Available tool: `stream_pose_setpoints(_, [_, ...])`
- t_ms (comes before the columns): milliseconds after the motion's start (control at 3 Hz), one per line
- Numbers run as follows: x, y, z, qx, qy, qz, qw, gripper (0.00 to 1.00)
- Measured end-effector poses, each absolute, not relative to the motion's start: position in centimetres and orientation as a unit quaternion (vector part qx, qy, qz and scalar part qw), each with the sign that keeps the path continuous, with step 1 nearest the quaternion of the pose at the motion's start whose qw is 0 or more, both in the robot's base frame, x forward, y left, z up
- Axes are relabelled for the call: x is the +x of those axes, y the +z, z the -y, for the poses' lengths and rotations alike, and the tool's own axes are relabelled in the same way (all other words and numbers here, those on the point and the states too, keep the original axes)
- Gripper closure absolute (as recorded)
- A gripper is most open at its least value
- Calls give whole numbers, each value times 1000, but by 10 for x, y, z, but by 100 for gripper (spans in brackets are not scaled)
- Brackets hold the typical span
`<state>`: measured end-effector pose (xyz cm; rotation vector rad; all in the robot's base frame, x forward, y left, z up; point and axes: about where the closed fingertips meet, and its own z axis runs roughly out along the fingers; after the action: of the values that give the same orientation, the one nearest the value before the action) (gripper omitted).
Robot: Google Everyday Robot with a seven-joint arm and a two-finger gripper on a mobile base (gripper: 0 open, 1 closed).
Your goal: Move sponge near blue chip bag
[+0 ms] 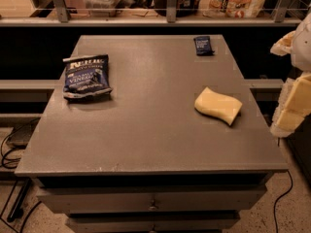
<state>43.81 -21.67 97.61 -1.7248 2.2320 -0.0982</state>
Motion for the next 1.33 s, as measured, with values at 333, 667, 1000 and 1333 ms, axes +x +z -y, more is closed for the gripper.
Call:
stream_pose_setpoints(333, [439, 978, 217, -602, -33, -780, 167, 0])
stream_pose_setpoints(667, [450, 958, 198, -590, 23, -775, 224, 0])
stream_pose_setpoints(1000, [467, 933, 180, -573, 73, -770, 272, 0])
stream_pose_setpoints(1333, [496, 891, 165, -546, 108, -781, 284, 0])
